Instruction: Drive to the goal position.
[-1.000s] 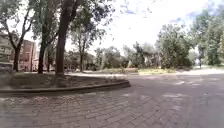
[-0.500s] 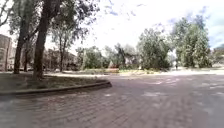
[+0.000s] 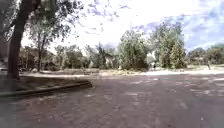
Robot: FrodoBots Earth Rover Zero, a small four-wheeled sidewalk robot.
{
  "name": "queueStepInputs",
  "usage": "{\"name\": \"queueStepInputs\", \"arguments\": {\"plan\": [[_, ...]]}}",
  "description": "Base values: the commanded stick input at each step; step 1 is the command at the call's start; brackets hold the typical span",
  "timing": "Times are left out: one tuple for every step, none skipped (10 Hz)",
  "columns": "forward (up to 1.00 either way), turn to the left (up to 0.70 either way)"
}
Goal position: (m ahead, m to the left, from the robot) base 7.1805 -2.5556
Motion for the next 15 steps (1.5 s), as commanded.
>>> {"name": "queueStepInputs", "arguments": {"plan": [[0.27, -0.52], [0.48, -0.26], [0.69, 0.0], [0.82, 0.0], [0.85, 0.0], [0.85, 0.0], [0.85, 0.0], [0.85, 0.0], [0.85, 0.0], [0.85, -0.01], [0.85, -0.1], [0.85, -0.29], [0.85, -0.26], [0.85, -0.2], [0.85, 0.0]]}}
